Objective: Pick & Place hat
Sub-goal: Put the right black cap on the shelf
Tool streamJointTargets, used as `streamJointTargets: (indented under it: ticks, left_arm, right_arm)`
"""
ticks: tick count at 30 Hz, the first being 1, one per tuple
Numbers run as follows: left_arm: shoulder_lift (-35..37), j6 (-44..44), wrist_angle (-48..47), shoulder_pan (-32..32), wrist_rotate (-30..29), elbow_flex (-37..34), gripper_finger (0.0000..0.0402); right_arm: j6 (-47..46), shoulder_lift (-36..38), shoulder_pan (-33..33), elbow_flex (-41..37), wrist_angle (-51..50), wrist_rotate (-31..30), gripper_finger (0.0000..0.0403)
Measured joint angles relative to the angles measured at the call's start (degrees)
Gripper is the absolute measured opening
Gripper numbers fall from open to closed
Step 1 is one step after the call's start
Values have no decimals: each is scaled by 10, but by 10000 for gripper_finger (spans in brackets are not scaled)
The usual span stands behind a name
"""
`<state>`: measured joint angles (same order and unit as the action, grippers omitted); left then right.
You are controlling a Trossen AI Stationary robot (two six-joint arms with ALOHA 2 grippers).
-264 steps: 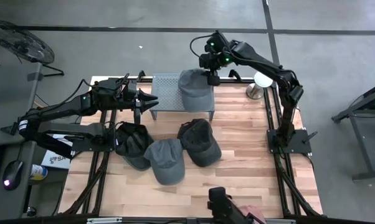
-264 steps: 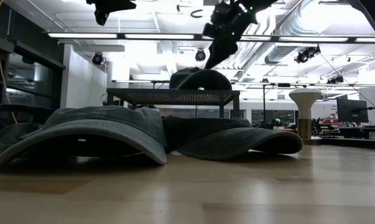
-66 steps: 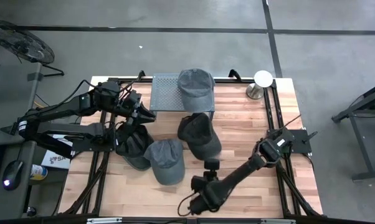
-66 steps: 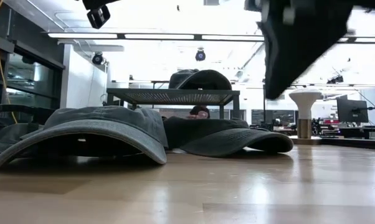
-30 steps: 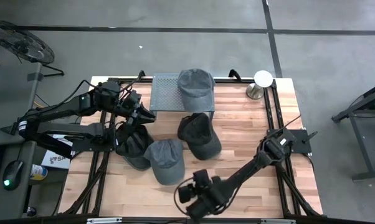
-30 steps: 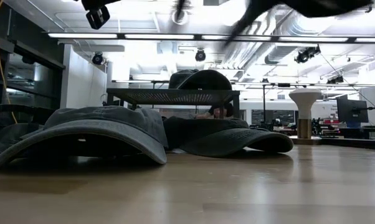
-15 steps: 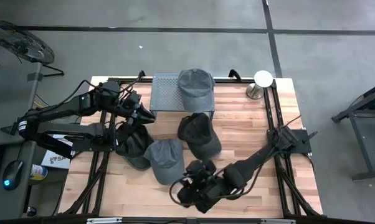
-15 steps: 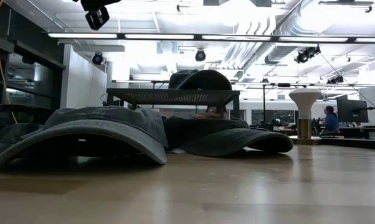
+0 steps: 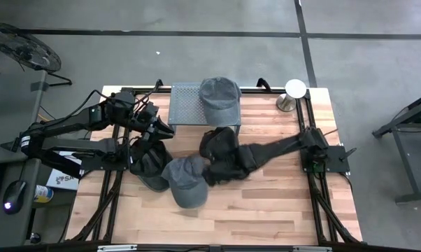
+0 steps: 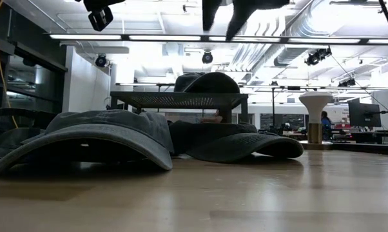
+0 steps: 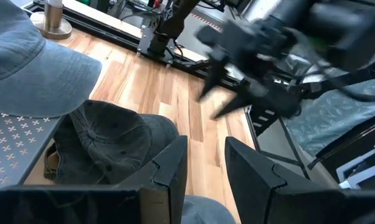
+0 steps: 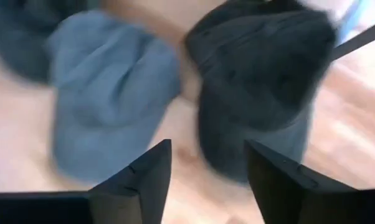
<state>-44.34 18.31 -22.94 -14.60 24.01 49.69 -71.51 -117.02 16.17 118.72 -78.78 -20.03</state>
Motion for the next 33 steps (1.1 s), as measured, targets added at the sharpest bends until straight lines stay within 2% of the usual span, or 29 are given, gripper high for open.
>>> streamJointTargets:
  ticks: [4, 8, 13, 19, 24, 28, 33]
  left_arm:
    - [0, 1, 0, 0, 0, 0, 108]
    - [0, 2, -2, 0, 0, 0, 108]
    - [0, 2, -2, 0, 0, 0, 108]
    - [0, 2, -7, 0, 0, 0, 108]
    - [0, 2, -13, 0, 0, 0, 108]
    - [0, 2, -13, 0, 0, 0, 108]
    - [0, 9, -13, 0, 0, 0, 108]
  right_arm:
    - [10, 0, -47, -36, 13, 52, 228]
    - [17, 0, -78, -116, 93, 94, 244]
    - [-5, 0, -105, -209, 176, 78, 244]
    - [28, 0, -124, -281, 257, 58, 245]
    - [57, 0, -134, -324, 330, 44, 246]
    - [60, 0, -142, -345, 351, 29, 245]
    - [60, 0, -144, -380, 372, 48, 245]
